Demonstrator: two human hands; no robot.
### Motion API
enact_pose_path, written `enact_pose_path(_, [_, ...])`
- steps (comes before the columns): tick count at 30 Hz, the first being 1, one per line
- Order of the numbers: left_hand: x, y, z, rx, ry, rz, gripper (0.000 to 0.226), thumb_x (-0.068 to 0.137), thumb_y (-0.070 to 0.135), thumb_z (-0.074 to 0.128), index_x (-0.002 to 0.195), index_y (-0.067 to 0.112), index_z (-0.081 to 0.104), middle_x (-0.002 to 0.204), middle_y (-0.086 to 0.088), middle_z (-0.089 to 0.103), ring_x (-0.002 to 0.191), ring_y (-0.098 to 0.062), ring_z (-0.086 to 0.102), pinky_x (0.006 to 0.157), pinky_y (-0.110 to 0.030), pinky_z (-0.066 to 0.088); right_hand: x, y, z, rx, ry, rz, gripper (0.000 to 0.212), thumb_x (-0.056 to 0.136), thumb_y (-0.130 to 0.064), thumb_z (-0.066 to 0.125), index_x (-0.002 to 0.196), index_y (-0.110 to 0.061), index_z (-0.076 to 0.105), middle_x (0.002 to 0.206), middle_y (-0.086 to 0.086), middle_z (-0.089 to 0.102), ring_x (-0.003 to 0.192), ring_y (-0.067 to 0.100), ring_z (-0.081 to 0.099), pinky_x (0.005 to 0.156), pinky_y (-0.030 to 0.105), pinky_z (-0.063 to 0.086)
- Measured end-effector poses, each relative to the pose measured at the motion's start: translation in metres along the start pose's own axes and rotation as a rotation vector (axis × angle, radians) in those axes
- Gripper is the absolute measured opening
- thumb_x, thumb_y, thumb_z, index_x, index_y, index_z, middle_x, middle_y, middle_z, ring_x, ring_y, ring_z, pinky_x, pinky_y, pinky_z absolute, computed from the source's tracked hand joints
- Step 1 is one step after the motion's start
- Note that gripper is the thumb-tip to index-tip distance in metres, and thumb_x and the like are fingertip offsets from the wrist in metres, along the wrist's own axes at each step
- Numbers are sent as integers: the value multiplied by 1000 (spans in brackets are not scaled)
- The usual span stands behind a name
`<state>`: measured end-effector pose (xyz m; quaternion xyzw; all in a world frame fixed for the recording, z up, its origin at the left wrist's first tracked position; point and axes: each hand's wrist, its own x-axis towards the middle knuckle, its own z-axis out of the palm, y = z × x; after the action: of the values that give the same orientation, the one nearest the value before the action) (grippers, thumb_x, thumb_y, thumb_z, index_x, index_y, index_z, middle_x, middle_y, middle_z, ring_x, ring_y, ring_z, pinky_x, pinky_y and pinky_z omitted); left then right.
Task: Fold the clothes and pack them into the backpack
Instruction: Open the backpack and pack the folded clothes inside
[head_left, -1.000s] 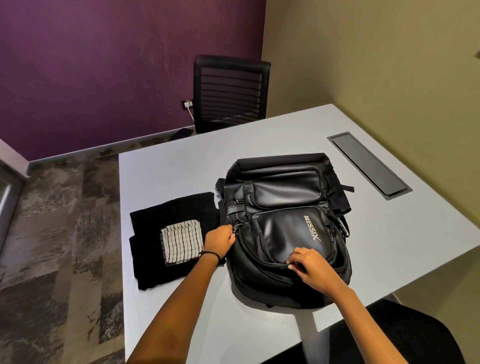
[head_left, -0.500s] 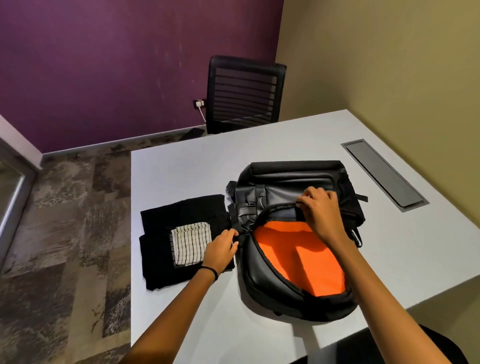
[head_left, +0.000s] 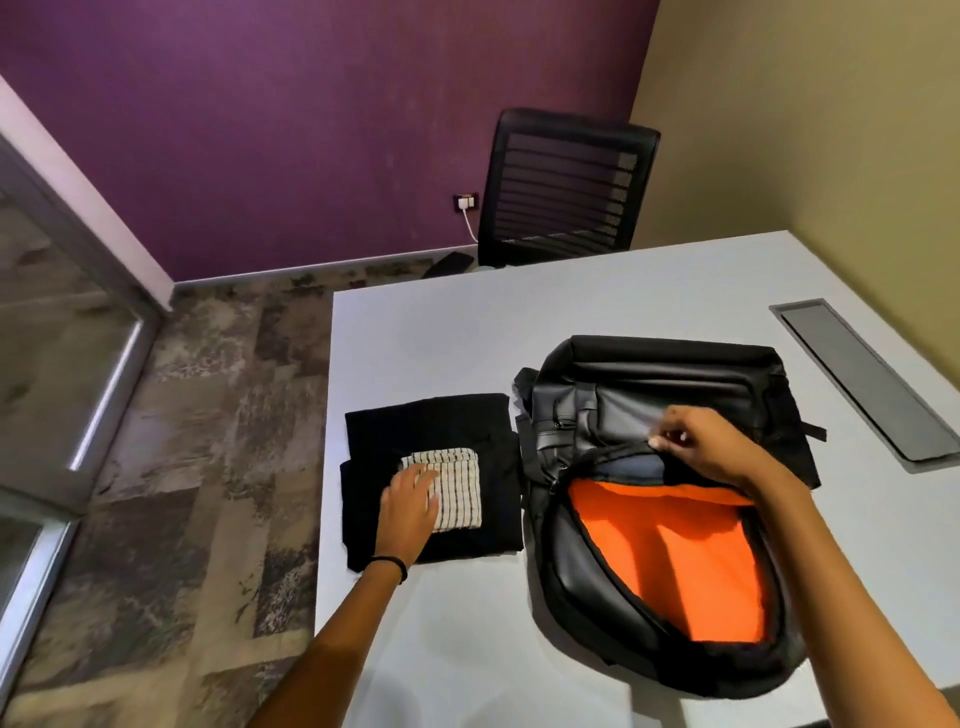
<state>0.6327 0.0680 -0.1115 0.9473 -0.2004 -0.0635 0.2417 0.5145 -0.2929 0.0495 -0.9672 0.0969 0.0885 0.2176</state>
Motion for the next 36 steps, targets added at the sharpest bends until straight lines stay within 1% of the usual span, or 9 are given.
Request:
enact_pose_path(2, [1, -17, 0, 21, -3, -89, 45, 92, 20, 54, 136, 15, 45, 149, -11, 31, 138, -27, 27, 113, -44, 24, -14, 2, 9, 79, -97, 19, 12, 86, -17, 65, 77, -23, 70, 79, -3, 61, 79, 16, 60, 68, 27, 41])
enact_pose_path(5, [1, -29, 2, -36, -63, -194, 55, 93, 26, 54, 144, 21, 34, 155, -12, 17, 142, -30, 18, 113, -51, 20, -35, 9, 35, 169, -208, 52, 43, 82, -11, 69, 60, -47, 61, 74, -12, 60, 72, -2, 58, 69, 18, 41])
enact_pose_path(11, [1, -29, 11, -225, -66, -238, 64, 90, 23, 58, 145, 17, 27, 151, -11, 28, 139, -27, 27, 115, -49, 22, -57, 11, 94, 98, -420, 126, 47, 85, -14, 66, 50, -43, 57, 74, -14, 54, 72, -10, 54, 67, 5, 36])
enact_pose_path(18, [2, -38, 8, -209, -19, -190, 61, 90, 31, 58, 143, 14, 31, 149, -10, 33, 138, -27, 29, 116, -48, 20, -56, 3, 108, 133, -474, 151, 28, 84, -9, 67, 69, -31, 60, 76, -14, 60, 65, -15, 55, 67, 3, 39])
enact_pose_path(22, [4, -43, 5, -126, 35, -194, 61, 93, 35, 53, 145, 13, 30, 154, -11, 23, 144, -28, 16, 118, -46, 7, -35, -19, 108, 163, -282, 118, 9, 88, -11, 61, 89, -11, 70, 81, -5, 66, 77, 6, 62, 70, 9, 39])
enact_pose_path(25, [5, -48, 0, -88, 67, -254, 63, 93, 34, 53, 146, 14, 27, 156, -12, 18, 145, -29, 12, 116, -49, 4, -17, -41, 109, 248, -163, 90, 13, 90, -9, 58, 95, -6, 69, 86, -1, 65, 77, 10, 57, 68, 6, 38])
enact_pose_path(27, [6, -55, -2, -92, 54, -331, 67, 92, 36, 54, 148, 15, 23, 156, -13, 14, 145, -30, 10, 116, -50, 4, -4, -54, 113, 312, -131, 86, 13, 90, -7, 57, 94, -11, 69, 87, -3, 64, 78, 9, 57, 74, 14, 40])
enact_pose_path(31, [6, -69, -4, -241, 13, -446, 76, 91, 34, 57, 149, 14, 13, 155, -18, 11, 142, -36, 17, 114, -52, 21, 17, -77, 130, 319, -83, 91, 23, 90, -6, 56, 110, -11, 65, 103, 4, 66, 89, 16, 60, 83, 20, 44])
enact_pose_path(36, [8, -75, -9, -468, -13, -506, 81, 90, 26, 60, 150, 14, 7, 153, -17, 22, 139, -35, 26, 113, -46, 26, 40, -111, 163, 140, -131, -107, 44, 93, -11, 50, 136, -13, 45, 138, 5, 45, 127, 19, 43, 105, 28, 35])
